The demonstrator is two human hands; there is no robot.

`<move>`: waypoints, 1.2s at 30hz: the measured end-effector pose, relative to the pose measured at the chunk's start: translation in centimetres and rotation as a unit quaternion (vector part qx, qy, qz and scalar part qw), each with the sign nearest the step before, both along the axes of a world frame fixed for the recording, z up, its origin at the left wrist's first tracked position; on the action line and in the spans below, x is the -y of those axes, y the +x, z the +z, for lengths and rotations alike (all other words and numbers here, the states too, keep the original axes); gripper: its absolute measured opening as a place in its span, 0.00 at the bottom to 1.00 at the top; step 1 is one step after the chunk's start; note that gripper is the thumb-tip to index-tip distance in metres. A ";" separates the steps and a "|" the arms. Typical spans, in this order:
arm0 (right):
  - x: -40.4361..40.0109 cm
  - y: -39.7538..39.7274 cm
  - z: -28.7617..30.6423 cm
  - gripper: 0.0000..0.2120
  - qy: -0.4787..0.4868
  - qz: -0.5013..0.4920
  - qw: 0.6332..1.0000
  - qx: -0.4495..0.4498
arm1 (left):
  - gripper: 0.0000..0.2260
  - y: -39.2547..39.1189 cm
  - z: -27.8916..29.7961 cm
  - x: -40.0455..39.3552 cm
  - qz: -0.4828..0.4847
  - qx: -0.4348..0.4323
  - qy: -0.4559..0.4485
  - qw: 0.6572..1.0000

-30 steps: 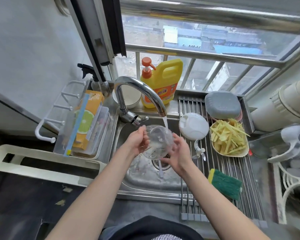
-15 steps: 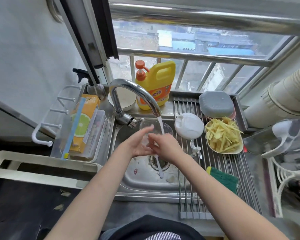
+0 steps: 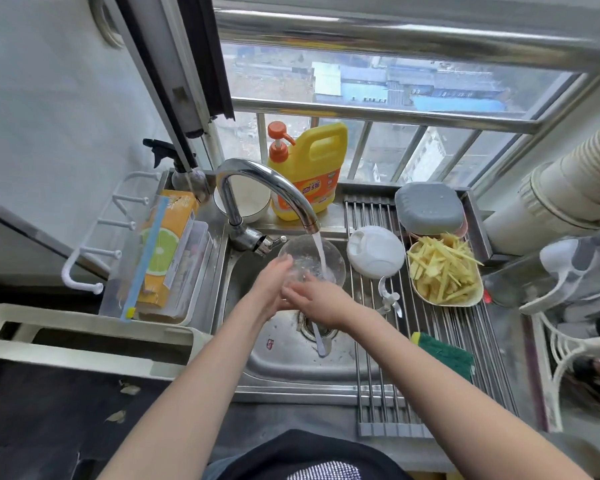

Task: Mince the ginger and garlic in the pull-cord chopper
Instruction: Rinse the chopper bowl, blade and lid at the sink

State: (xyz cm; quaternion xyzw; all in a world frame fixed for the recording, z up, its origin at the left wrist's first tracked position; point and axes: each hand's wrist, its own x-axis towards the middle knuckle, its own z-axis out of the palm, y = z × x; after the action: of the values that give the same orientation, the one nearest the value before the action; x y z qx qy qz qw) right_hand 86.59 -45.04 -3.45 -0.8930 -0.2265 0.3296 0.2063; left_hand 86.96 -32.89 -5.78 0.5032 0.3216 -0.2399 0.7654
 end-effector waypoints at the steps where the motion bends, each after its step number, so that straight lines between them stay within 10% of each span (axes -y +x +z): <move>1: 0.6 -0.1 0.2 0.20 -0.003 0.014 1.000 0.001 | 0.18 -0.3 0.1 -0.1 0.011 -0.004 0.001 1.000; 7: 2.7 0.4 -0.9 0.09 0.150 -0.248 0.930 0.225 | 0.26 -0.4 0.2 -0.9 -0.024 -0.005 0.049 0.999; 10: 2.6 0.6 -1.8 0.20 0.224 -0.425 0.875 0.065 | 0.23 0.1 1.0 -1.0 -0.070 -0.011 0.006 0.997; 14: 3.5 0.0 -1.3 0.14 0.368 -0.583 0.681 -0.247 | 0.18 1.3 0.5 -0.3 -0.120 0.007 0.009 0.993; 20: 4.8 -1.7 -1.6 0.13 0.336 -0.630 0.658 -0.241 | 0.08 3.3 2.6 2.5 -0.153 0.160 0.325 0.919; 25: 4.2 -3.3 -2.2 0.13 0.310 -0.651 0.632 -0.284 | 0.05 4.7 4.8 4.9 0.030 0.083 0.011 0.996; 30: 3.9 -3.6 -2.2 0.15 0.313 -0.645 0.639 -0.279 | 0.17 6.5 4.0 5.2 0.067 -0.088 -0.159 0.981; 34: 3.9 -3.4 -1.8 0.13 0.314 -0.632 0.658 -0.263 | 0.22 6.6 2.5 5.1 -0.052 0.035 0.171 0.983; 36: 4.2 -3.3 -1.6 0.13 0.315 -0.627 0.661 -0.265 | 0.20 6.1 1.0 3.7 -0.192 0.187 0.438 0.858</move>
State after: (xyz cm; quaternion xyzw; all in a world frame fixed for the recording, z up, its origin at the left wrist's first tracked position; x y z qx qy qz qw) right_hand 83.31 -49.25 -5.04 -0.5802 0.3610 0.2538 0.6845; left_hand 93.04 -36.61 -4.76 0.8735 0.1413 -0.1179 0.4506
